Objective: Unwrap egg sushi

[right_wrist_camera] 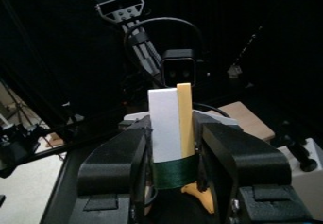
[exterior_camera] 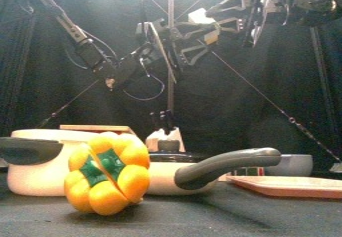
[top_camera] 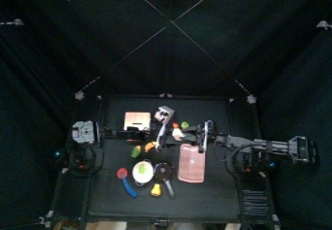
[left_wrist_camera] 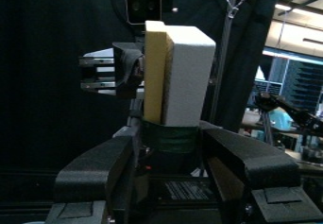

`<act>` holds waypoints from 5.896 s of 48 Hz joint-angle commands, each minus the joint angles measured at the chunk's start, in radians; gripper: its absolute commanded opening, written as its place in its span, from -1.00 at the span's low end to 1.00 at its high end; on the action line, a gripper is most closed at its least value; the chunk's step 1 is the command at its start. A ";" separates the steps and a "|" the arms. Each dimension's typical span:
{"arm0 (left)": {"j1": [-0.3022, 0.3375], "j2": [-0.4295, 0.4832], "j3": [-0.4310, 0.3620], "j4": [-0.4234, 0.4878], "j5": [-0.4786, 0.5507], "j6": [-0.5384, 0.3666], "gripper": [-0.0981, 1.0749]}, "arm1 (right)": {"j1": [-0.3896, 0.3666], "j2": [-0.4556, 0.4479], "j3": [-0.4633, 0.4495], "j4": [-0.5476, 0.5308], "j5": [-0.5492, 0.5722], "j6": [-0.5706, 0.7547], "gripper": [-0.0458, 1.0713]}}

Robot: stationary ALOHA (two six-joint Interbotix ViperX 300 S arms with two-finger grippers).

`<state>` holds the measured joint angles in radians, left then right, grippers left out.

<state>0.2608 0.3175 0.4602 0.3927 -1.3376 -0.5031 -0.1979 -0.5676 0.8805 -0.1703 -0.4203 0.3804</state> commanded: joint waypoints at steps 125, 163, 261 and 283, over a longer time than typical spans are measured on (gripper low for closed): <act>-0.025 0.009 -0.038 -0.086 -0.003 0.183 0.56 | -0.017 0.000 -0.035 -0.046 -0.023 0.002 0.17; -0.052 0.011 -0.014 -0.103 -0.012 0.325 0.70 | -0.020 0.005 -0.021 -0.044 -0.055 0.002 0.17; -0.061 -0.020 -0.028 -0.169 -0.051 0.459 0.87 | -0.014 0.008 -0.018 -0.044 -0.057 0.002 0.17; -0.067 -0.025 -0.049 -0.158 -0.051 0.459 0.85 | -0.012 0.008 -0.018 -0.043 -0.057 0.002 0.17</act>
<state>0.1948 0.3298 0.4387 0.2332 -1.3806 -0.0460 -0.2132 -0.5522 0.8744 -0.2163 -0.4679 0.3835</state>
